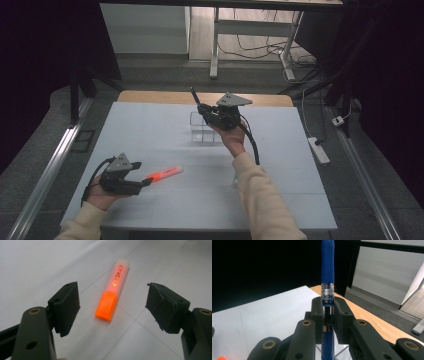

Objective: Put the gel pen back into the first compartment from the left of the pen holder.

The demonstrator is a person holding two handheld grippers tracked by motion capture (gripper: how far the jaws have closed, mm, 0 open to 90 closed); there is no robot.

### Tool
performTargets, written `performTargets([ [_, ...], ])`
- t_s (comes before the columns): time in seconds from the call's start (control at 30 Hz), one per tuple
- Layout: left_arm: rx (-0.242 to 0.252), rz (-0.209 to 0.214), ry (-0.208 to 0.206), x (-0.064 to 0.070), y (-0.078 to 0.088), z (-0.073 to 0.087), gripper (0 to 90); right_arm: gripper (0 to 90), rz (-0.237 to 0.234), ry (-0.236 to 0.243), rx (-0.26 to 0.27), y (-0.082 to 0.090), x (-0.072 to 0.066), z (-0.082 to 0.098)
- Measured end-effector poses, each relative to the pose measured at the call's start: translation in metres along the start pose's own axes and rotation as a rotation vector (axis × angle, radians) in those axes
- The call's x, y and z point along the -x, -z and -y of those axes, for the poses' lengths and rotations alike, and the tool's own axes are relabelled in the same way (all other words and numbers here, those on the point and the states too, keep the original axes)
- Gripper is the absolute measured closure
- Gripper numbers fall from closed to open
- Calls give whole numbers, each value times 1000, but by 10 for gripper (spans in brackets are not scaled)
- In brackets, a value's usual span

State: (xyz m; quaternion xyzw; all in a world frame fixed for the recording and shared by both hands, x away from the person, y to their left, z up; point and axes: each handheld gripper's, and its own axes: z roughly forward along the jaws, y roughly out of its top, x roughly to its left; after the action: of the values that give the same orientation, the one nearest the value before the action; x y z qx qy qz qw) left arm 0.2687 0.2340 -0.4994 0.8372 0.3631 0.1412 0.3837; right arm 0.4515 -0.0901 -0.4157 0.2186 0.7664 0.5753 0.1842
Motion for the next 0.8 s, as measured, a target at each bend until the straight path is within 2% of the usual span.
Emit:
performTargets([
  [0.37,-6,-5,3,-2,-1,2,269,787,10,-9,11,-29,7,6],
  [0.8,-22,-11,-7,-2,-4,2,271,786,22,-45,37,-47,14,15],
])
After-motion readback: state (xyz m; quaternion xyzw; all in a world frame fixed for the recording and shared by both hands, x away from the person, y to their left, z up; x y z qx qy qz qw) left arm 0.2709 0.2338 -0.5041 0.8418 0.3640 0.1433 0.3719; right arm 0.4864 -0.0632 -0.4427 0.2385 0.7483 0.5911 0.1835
